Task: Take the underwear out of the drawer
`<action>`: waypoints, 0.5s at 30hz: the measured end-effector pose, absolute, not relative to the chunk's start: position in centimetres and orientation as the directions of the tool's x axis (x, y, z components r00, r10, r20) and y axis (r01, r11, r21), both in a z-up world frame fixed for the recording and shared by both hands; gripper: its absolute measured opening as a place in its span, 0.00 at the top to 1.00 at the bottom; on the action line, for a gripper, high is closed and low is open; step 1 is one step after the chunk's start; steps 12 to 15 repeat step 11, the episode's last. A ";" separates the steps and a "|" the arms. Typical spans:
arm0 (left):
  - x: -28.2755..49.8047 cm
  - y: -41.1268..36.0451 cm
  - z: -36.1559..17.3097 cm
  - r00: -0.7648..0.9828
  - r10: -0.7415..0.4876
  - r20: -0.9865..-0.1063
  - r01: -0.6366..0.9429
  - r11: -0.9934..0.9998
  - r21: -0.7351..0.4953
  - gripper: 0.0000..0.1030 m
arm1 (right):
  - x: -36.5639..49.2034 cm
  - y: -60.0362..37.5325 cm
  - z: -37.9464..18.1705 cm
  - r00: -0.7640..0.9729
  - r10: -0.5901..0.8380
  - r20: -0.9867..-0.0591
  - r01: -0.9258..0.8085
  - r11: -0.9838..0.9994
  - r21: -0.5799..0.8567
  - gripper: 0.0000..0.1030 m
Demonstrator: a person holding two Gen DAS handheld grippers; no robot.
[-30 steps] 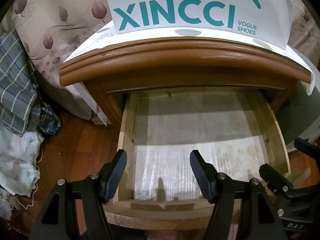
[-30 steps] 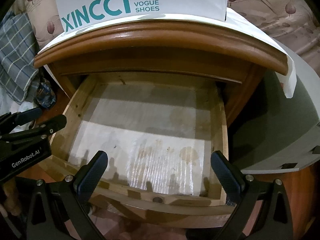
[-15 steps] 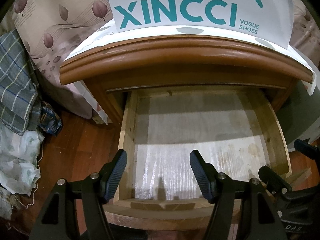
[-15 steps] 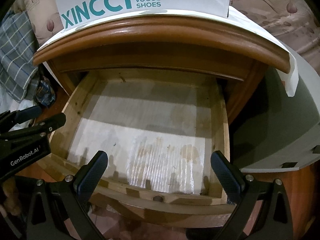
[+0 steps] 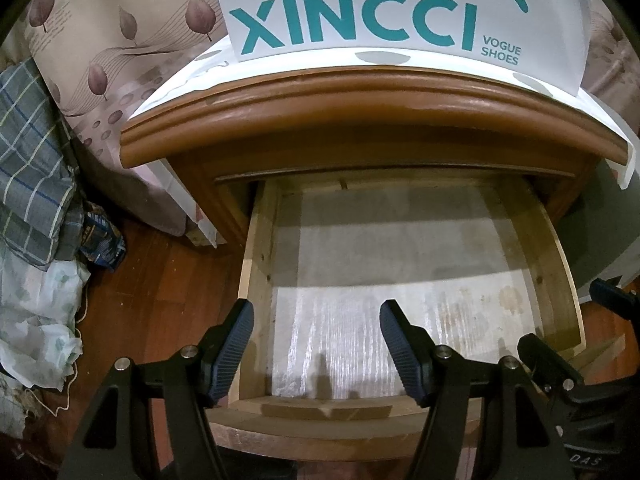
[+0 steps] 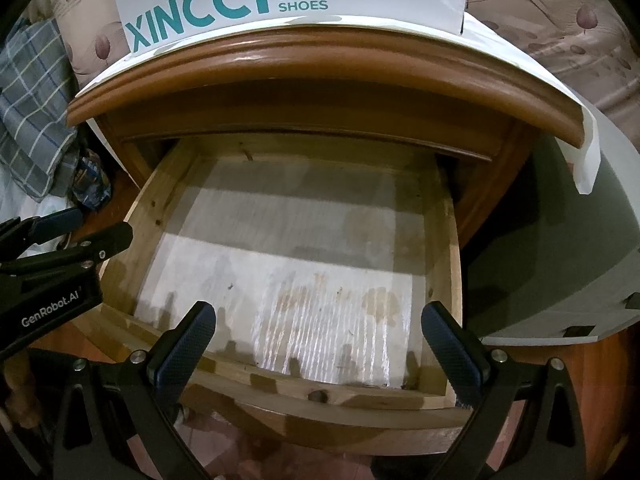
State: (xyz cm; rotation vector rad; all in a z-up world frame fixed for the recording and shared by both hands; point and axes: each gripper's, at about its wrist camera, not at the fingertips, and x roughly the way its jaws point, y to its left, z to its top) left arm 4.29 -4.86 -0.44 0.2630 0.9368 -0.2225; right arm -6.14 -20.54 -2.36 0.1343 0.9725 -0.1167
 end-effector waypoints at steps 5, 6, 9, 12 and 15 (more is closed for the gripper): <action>4.2 -4.8 -0.4 0.581 -0.075 -0.810 0.297 0.947 0.125 0.35 | -6.1 -20.5 -2.4 0.557 -0.038 -0.830 0.157 0.986 0.060 0.01; 4.2 -4.7 -0.4 0.581 -0.078 -0.810 0.297 0.947 0.121 0.35 | -6.1 -20.5 -2.4 0.556 -0.038 -0.830 0.155 0.986 0.059 0.01; 4.1 -4.8 -0.3 0.584 -0.076 -0.808 0.298 0.946 0.127 0.35 | -6.2 -20.4 -2.4 0.556 -0.039 -0.830 0.152 0.987 0.056 0.01; 4.1 -5.0 -0.4 0.584 -0.072 -0.809 0.301 0.944 0.133 0.35 | -6.2 -20.3 -2.4 0.556 -0.040 -0.830 0.153 0.987 0.054 0.01; 4.1 -5.0 -0.4 0.584 -0.072 -0.809 0.301 0.944 0.133 0.35 | -6.2 -20.3 -2.4 0.556 -0.040 -0.830 0.153 0.987 0.054 0.01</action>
